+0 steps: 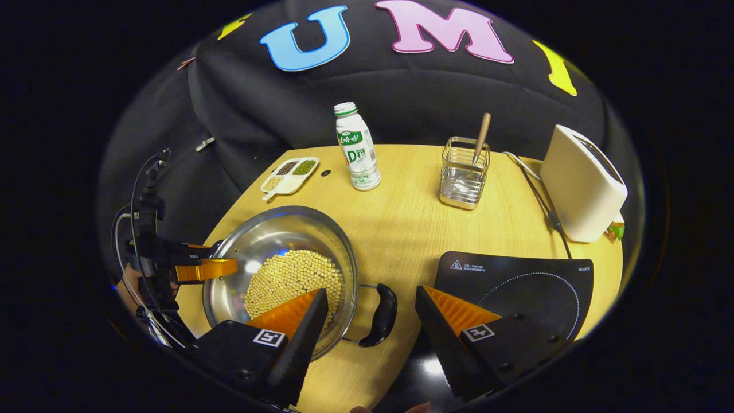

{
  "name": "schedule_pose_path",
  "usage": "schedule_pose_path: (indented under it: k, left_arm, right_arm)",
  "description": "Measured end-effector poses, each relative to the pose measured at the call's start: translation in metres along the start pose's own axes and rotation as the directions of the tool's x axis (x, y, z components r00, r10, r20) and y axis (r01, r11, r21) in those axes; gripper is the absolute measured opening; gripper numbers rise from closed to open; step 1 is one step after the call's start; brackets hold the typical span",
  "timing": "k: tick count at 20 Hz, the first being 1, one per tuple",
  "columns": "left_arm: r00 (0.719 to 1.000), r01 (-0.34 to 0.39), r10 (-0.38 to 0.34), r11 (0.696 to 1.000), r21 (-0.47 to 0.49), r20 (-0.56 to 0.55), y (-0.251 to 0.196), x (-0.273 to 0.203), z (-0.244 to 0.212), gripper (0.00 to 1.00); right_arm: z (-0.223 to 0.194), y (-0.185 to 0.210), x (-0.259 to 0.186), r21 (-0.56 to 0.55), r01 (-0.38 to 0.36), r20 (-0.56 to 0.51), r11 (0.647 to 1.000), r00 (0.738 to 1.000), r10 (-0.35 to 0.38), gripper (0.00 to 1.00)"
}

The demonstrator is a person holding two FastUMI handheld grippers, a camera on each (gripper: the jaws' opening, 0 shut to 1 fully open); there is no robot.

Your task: First push the handle of the pot to place it horizontally, then grasp the pot with both hands and set it on the induction cooktop.

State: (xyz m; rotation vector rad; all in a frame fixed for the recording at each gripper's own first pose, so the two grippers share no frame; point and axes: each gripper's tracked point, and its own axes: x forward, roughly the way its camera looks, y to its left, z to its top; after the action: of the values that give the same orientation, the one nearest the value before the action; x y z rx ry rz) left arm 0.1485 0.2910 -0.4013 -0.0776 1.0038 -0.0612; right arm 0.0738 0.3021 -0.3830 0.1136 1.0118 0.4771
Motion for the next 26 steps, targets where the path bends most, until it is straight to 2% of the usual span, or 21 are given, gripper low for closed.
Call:
schedule_pose_path:
  k: [2,4,7,8,9,10,11,12,13,14,15,18,19,20,22,26]
  left_arm:
    - [1.000,0.010,-0.010,1.000,-0.001,-0.013,-0.001,0.007,-0.001,0.90]
    - [1.000,0.000,0.000,1.000,0.003,-0.021,0.002,0.012,0.000,0.88]
    - [0.999,-0.007,0.007,1.000,0.015,-0.034,0.005,0.016,-0.002,0.86]
    - [0.999,-0.010,0.011,1.000,0.018,-0.039,0.006,0.018,-0.002,0.85]
    - [0.999,-0.015,0.016,1.000,0.018,-0.043,0.008,0.017,-0.003,0.84]
    - [0.999,-0.014,0.014,1.000,0.017,-0.043,0.008,0.018,-0.003,0.84]
    - [0.999,-0.006,0.007,1.000,0.015,-0.040,0.006,0.018,-0.002,0.83]
    - [0.999,0.000,0.000,1.000,0.012,-0.037,0.003,0.018,-0.001,0.77]
    - [0.999,-0.006,0.006,1.000,0.007,-0.035,0.004,0.016,-0.001,0.74]
    - [0.999,-0.006,0.006,1.000,0.003,-0.035,0.004,0.016,-0.002,0.70]
    - [0.999,-0.005,0.005,1.000,-0.003,-0.033,0.004,0.017,-0.001,0.69]
    - [1.000,0.005,-0.006,1.000,-0.026,-0.025,0.003,0.016,-0.002,0.64]
    - [1.000,0.004,-0.005,0.999,-0.036,-0.021,0.004,0.016,-0.004,0.60]
    - [1.000,0.000,-0.001,0.999,-0.043,-0.019,0.004,0.014,-0.004,0.62]
    - [1.000,-0.004,0.003,0.998,-0.070,-0.021,0.002,0.008,-0.009,0.60]
    - [1.000,-0.014,0.013,0.997,-0.076,-0.019,-0.006,-0.024,-0.011,0.59]
  right_arm:
    - [-0.010,0.001,0.013,0.012,0.007,-0.042,1.000,0.999,-0.007,0.95]
    - [-0.019,0.003,0.024,0.014,0.016,-0.079,1.000,0.997,-0.015,0.90]
    - [-0.029,-0.001,0.037,0.012,0.043,-0.121,0.999,0.992,-0.042,0.90]
    - [-0.030,-0.003,0.040,0.018,0.056,-0.127,0.998,0.991,-0.053,0.81]
    - [-0.030,-0.007,0.041,0.019,0.076,-0.128,0.997,0.989,-0.073,0.81]
    - [-0.031,-0.006,0.044,0.030,0.077,-0.131,0.997,0.989,-0.073,0.74]
    - [-0.032,-0.006,0.045,0.042,0.079,-0.135,0.996,0.988,-0.073,0.72]
    - [-0.033,-0.007,0.047,0.044,0.081,-0.140,0.996,0.987,-0.074,0.67]
    - [-0.033,-0.007,0.044,0.051,0.082,-0.142,0.995,0.987,-0.074,0.68]
    - [-0.034,-0.007,0.047,0.048,0.082,-0.143,0.995,0.987,-0.074,0.60]
    - [-0.034,-0.008,0.047,0.048,0.084,-0.143,0.995,0.987,-0.077,0.64]
    - [-0.035,-0.008,0.047,0.068,0.106,-0.157,0.992,0.983,-0.094,0.56]
    - [-0.035,-0.007,0.049,0.065,0.109,-0.166,0.992,0.981,-0.097,0.57]
    - [-0.035,-0.006,0.045,0.063,0.109,-0.169,0.992,0.981,-0.097,0.60]
    - [-0.038,-0.004,0.042,0.059,0.122,-0.182,0.991,0.977,-0.109,0.52]
    - [-0.035,0.001,0.005,0.070,0.122,-0.198,0.990,0.974,-0.106,0.52]
